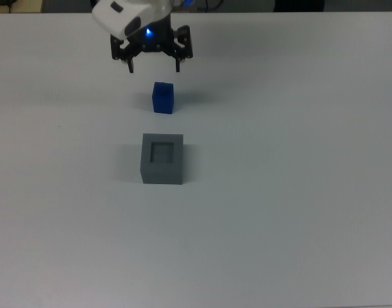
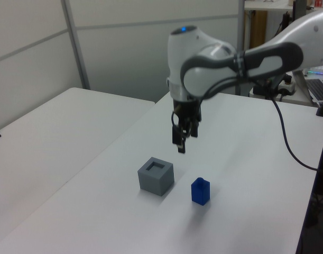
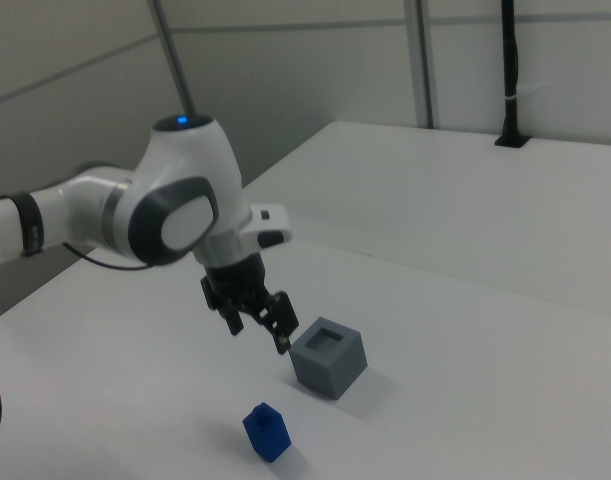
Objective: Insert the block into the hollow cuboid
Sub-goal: 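Move the open gripper down over the small blue block, then close the gripper on the top of the blue block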
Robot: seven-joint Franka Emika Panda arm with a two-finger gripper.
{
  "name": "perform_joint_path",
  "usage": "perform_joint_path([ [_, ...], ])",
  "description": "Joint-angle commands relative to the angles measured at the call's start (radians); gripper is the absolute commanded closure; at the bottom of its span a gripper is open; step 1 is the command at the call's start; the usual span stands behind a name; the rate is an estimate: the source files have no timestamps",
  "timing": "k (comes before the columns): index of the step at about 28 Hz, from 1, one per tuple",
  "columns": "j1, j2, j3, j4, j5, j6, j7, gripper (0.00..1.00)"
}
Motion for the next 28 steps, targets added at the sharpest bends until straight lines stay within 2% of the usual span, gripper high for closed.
perform_joint_path([
  [1,-0.002,-0.064,-0.004,-0.154,0.016,0.112,-0.022,0.00],
  [3,-0.002,-0.064,-0.004,-0.195,0.015,0.147,-0.016,0.00],
  [9,-0.002,-0.041,-0.004,-0.224,0.013,0.151,-0.009,0.00],
  [23,-0.002,0.048,-0.006,-0.235,-0.007,0.154,0.082,0.00],
  [28,-0.001,0.080,-0.006,-0.234,-0.008,0.200,0.100,0.00],
])
